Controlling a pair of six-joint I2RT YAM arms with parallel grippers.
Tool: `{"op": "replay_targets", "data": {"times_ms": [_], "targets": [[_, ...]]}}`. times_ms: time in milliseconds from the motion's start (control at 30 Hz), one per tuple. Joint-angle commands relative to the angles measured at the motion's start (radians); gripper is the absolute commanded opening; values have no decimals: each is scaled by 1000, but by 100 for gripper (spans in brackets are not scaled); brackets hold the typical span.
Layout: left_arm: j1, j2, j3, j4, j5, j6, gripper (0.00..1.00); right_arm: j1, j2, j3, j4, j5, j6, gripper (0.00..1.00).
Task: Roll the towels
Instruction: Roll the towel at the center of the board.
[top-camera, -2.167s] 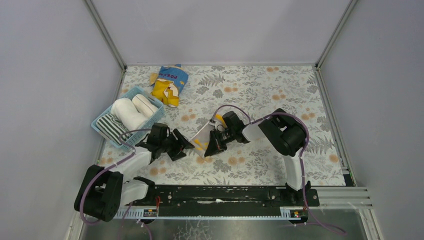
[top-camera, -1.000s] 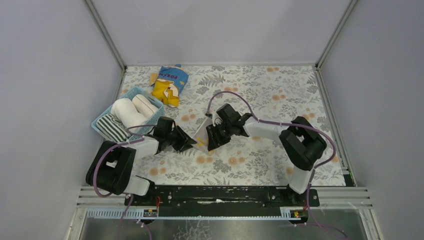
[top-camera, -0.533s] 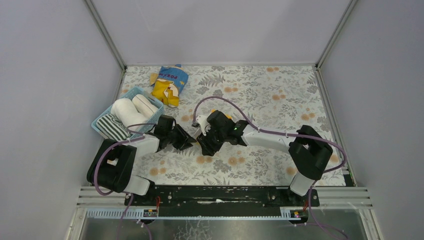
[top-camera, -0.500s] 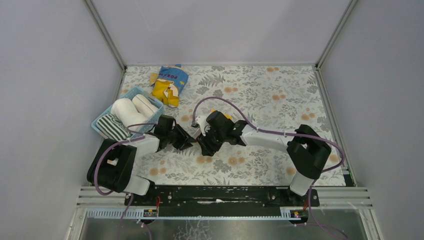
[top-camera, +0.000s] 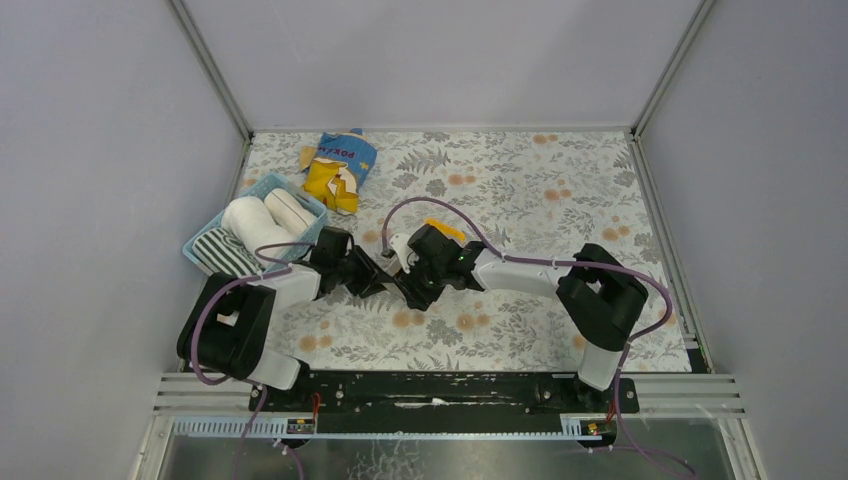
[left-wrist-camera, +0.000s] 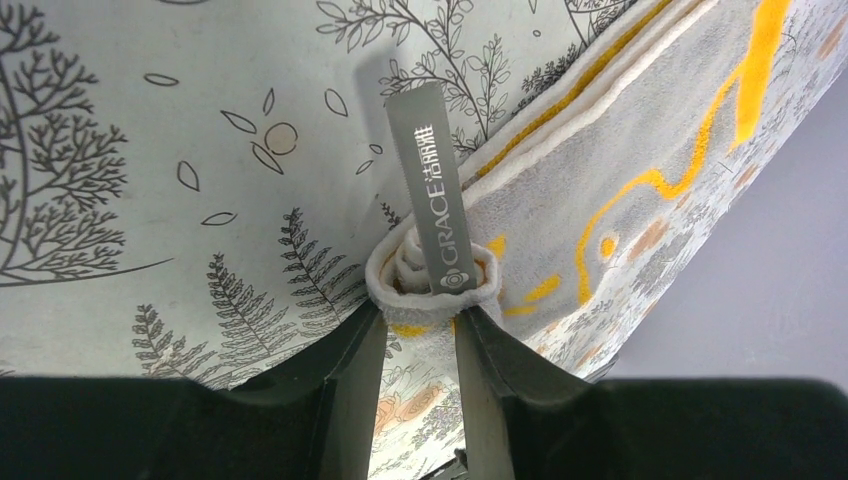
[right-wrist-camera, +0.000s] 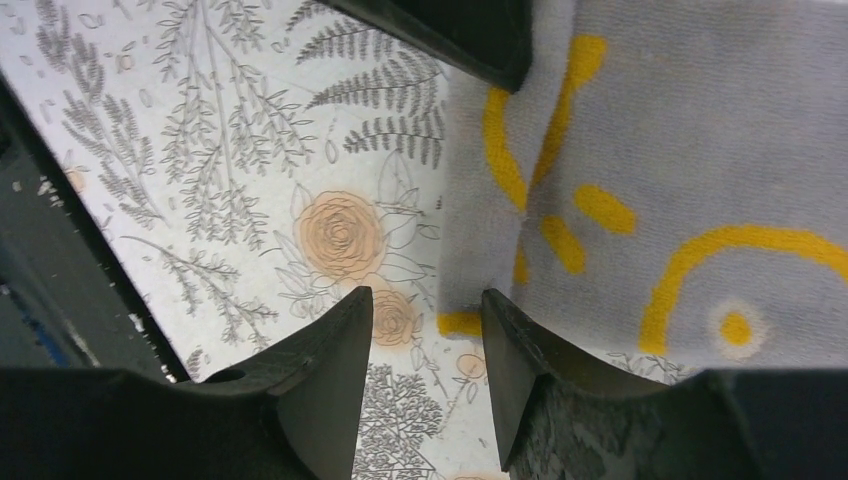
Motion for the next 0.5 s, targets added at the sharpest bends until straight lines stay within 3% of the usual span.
{"op": "replay_targets", "data": {"times_ms": [0, 467], "targets": [[1, 62, -27, -131, -142, 66, 32, 5, 7, 30, 3, 73, -28, 51], [-7, 87, -3, -142, -147, 74, 33, 20, 56, -8, 3, 138, -57, 50]]}}
